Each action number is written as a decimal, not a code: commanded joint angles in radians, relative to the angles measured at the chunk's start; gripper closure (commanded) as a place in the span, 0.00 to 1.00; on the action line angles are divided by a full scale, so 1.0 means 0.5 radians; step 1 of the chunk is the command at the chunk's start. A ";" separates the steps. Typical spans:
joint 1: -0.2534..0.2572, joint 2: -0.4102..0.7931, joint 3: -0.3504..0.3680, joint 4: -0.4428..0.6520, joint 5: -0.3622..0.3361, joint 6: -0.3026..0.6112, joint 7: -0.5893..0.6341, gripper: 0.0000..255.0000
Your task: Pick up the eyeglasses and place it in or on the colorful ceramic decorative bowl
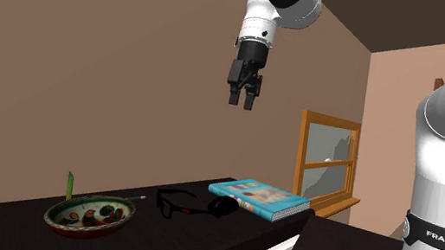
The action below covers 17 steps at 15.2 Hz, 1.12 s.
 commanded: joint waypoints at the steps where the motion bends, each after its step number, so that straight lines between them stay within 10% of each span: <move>1: 0.006 0.155 0.019 0.000 0.003 0.146 0.023 0.00; 17: 0.059 1.417 0.100 0.414 -0.092 0.885 0.260 0.00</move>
